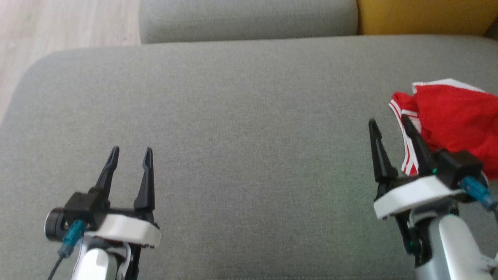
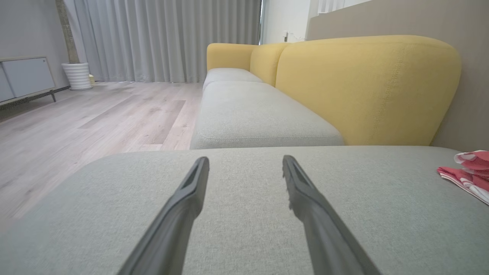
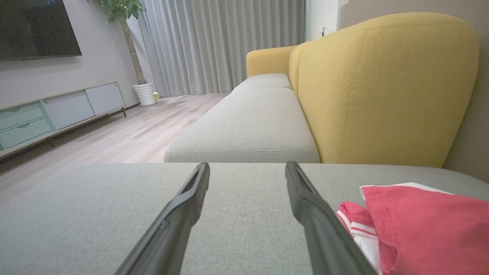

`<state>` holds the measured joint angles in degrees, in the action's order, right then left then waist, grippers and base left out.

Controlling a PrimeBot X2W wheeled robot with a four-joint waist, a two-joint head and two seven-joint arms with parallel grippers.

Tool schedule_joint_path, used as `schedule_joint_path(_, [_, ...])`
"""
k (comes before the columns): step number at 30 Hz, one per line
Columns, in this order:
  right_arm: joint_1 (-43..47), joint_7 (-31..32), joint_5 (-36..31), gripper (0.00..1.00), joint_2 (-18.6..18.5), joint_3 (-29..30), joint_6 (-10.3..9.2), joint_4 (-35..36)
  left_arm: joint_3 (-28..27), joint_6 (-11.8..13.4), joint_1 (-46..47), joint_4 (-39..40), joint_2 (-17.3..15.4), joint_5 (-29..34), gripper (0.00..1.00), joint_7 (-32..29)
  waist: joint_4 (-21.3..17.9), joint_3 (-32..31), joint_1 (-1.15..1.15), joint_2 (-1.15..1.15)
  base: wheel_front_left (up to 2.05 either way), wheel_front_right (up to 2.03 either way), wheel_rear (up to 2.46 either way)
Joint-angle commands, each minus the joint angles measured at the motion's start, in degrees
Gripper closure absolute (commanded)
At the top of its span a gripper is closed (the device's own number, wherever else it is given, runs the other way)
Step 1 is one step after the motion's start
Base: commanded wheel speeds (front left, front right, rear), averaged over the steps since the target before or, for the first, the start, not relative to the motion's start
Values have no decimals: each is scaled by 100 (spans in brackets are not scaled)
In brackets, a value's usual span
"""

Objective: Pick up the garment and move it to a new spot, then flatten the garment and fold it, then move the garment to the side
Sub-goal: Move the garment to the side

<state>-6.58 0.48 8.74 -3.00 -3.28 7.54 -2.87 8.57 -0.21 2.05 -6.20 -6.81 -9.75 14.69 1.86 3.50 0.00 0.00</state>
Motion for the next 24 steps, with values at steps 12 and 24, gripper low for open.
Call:
schedule_joint_path(12, [631,88,16,0,12,-15,-5,335,-86,75,-350,155,-156,-28,0,-21,48,-477,0,0,0,0,0])
schedule_joint_path(24, [878,244,-159,0,12,103,-5,578,16,117,-445,120,-226,0,0,-58,23,-562,0,0,0,0,0])
